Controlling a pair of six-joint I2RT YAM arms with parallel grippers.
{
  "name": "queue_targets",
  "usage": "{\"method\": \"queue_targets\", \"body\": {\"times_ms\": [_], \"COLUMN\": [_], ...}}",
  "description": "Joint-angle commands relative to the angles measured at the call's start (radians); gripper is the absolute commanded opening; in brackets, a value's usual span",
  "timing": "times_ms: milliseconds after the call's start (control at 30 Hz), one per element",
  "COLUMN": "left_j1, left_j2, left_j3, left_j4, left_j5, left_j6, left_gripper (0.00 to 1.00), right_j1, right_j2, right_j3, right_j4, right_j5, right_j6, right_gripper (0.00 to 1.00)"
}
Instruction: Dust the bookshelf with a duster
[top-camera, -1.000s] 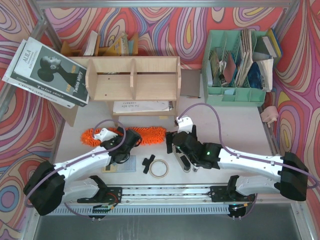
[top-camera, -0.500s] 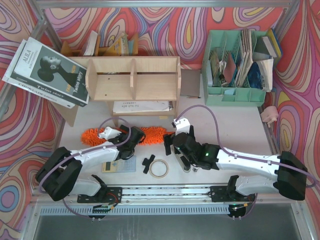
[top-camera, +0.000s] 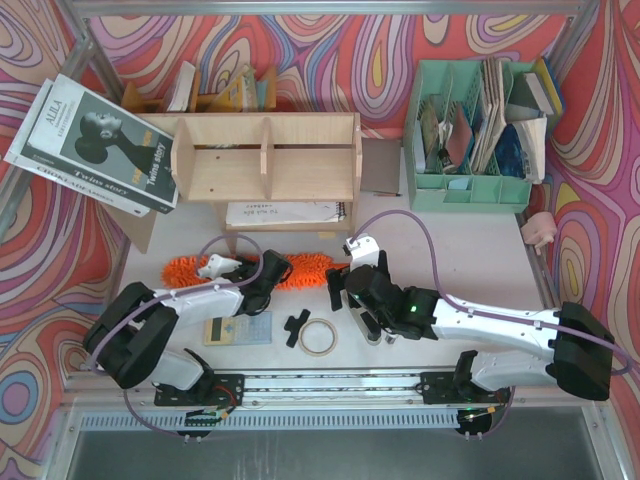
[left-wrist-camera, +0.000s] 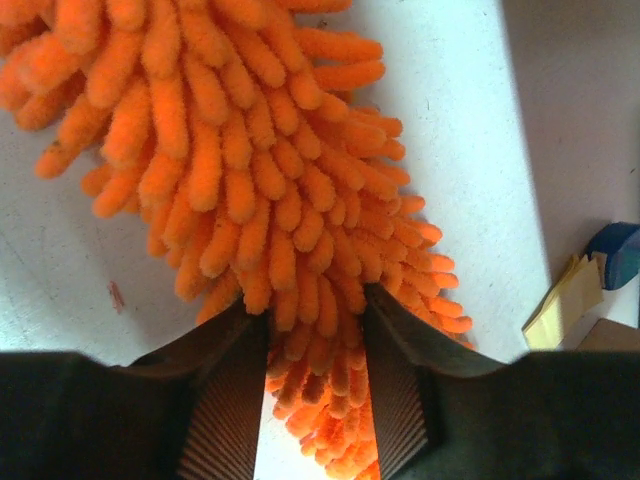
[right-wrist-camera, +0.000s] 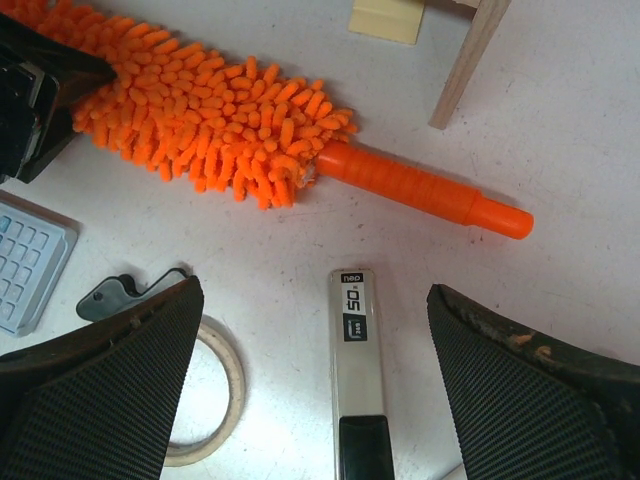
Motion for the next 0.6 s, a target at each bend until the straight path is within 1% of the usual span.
{"method": "queue_targets", "body": {"times_ms": [0, 133, 300, 400, 433, 567], "left_j1": [0.008, 0.01, 0.009, 0.009, 0.009, 0.009], "left_j2": [0.023, -0.014, -0.088, -0.143, -0.159, -0.22], "left_j3": [-0.02, -0.008, 0.008, 0.006, 0.011, 0.036], "left_j4": [-0.006, -0.063, -0.185, -0.228, -0.249, -0.334], "left_j5": [0.011, -0.001, -0.029, -0.043, -0.049, -0.075], "left_j6": [0.017, 0.015, -0.003, -0.008, -0.008, -0.002], "left_gripper": [0.4, 0.31, 0.11, 0.02, 0.0, 0.0], "right_j1": [0.003, 0.002, 0.002, 0.002, 0.002, 0.002], "right_j2": [-0.018, -0.031, -0.04, -0.041, -0.043, -0.053], "right_j3": [-0.014, -0.019, -0.03, -0.029, -0.028, -0.028], "right_j4": [0.008, 0.001, 0.016, 0.027, 0.033, 0.064], "right_j5": [0.029, 0.029, 0.007, -0.016, -0.026, -0.104], "right_j6": [-0.007, -0.011, -0.059, -0.098, -0.114, -0.196], "right_gripper": [0.83, 0.83, 0.83, 0.83, 0.83, 0.83]}}
